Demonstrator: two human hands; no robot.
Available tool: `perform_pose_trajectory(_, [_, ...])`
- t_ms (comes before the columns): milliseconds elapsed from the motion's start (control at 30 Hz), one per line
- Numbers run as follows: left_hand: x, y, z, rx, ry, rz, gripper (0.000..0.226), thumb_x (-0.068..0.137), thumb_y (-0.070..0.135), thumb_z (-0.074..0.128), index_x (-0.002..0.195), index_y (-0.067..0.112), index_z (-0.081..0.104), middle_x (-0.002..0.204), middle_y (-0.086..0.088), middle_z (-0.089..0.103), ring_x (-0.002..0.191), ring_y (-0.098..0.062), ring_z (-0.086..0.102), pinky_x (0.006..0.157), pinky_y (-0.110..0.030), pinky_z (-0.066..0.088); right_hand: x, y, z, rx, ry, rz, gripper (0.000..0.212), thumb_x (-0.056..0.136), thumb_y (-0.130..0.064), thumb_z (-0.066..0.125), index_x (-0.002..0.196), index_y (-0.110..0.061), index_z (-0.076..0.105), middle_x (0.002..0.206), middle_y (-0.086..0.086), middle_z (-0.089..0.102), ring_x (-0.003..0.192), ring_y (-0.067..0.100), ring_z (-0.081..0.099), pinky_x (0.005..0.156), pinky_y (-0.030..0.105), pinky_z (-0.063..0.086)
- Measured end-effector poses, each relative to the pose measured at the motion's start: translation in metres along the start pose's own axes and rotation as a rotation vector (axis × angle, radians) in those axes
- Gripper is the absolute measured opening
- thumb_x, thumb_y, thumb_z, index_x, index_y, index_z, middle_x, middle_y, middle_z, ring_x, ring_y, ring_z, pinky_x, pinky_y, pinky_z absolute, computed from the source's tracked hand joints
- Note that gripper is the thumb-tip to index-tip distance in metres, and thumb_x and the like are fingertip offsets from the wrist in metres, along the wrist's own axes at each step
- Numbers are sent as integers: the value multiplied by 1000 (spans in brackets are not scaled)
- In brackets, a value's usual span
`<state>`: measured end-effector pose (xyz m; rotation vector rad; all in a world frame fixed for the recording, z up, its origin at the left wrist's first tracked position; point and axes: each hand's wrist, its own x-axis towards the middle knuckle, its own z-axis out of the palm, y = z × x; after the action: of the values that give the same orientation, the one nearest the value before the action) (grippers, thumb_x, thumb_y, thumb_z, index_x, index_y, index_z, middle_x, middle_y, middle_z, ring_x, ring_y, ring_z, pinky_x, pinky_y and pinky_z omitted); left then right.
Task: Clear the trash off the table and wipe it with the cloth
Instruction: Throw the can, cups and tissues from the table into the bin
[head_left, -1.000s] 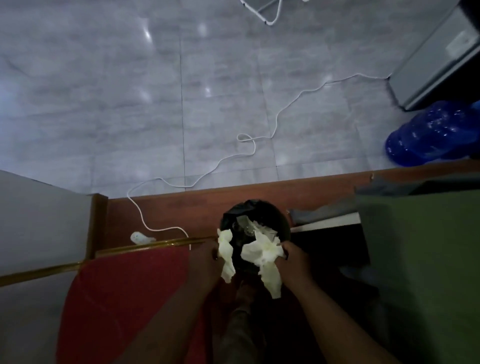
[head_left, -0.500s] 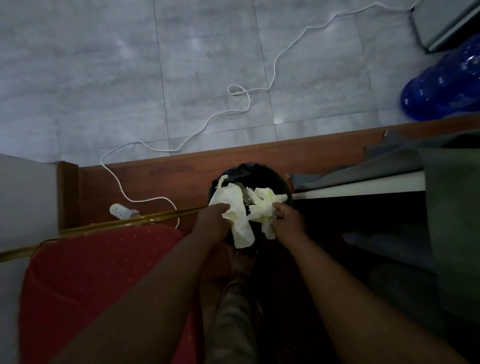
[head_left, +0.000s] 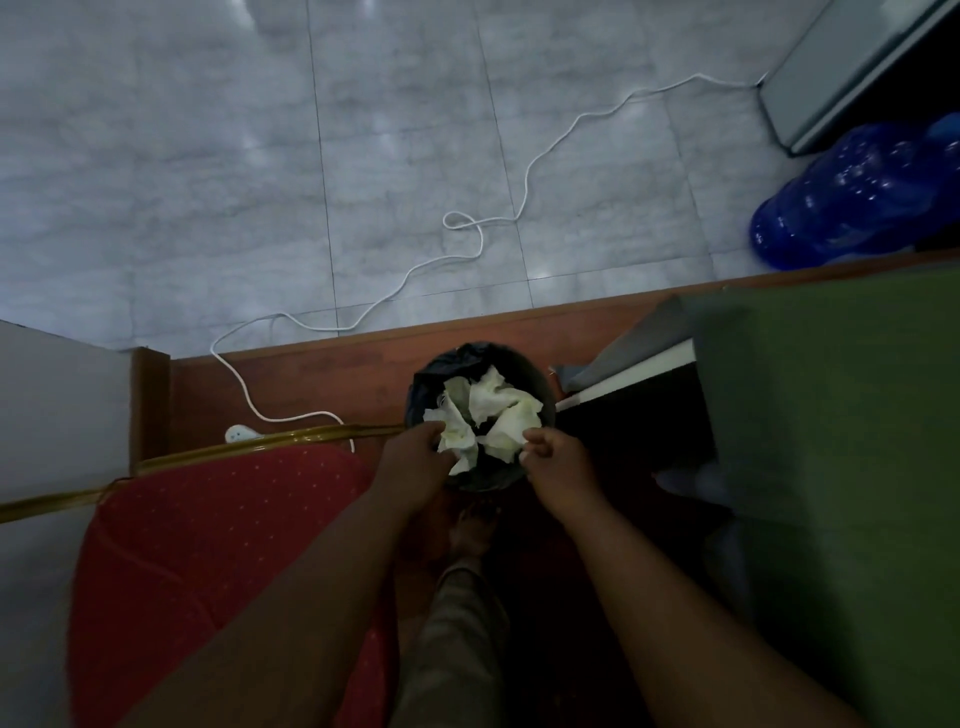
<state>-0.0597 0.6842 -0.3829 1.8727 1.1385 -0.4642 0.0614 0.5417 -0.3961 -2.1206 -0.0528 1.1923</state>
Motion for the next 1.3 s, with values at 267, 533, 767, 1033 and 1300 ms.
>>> perform_pose_trajectory(267, [-110,99,-54,-24,164,208,47,89,41,62,129,16,57,121,-7,66,111,-26,62,93,-34,48,-145,-75,-77,25,132,-318,35,87,-14,65,122,-18,63,115,1,66,104,13,62,84,24,49])
perform_pose_trajectory(533, [-242,226,-62,-20,254,486,47,86,39,67,128,19,59,123,-4,66,112,-19,61,94,-25,41,-302,-70,-199,99,479,-440,38,82,-24,70,120,-18,66,112,-1,70,94,9,63,87,19,48])
perform_pose_trajectory(767, [-316,317,35,120,34,745,47,84,37,71,125,15,60,116,-7,66,106,-21,62,95,-31,45,-400,54,-305,179,763,-307,39,82,-20,73,119,-13,65,111,4,69,89,11,62,88,28,51])
perform_pose_trajectory(1033, [-384,363,187,431,-249,1000,47,80,29,75,124,14,62,120,-11,67,106,-25,64,92,-29,45,-499,231,-326,380,997,129,30,83,-25,72,113,-20,68,109,0,70,94,12,64,83,24,47])
perform_pose_trajectory(1300, [-404,372,300,805,-379,1166,55,84,34,71,132,12,55,128,-13,60,113,-29,58,93,-32,44,-513,295,-285,410,968,351,26,80,-35,69,100,-18,69,101,2,69,95,22,65,73,28,48])
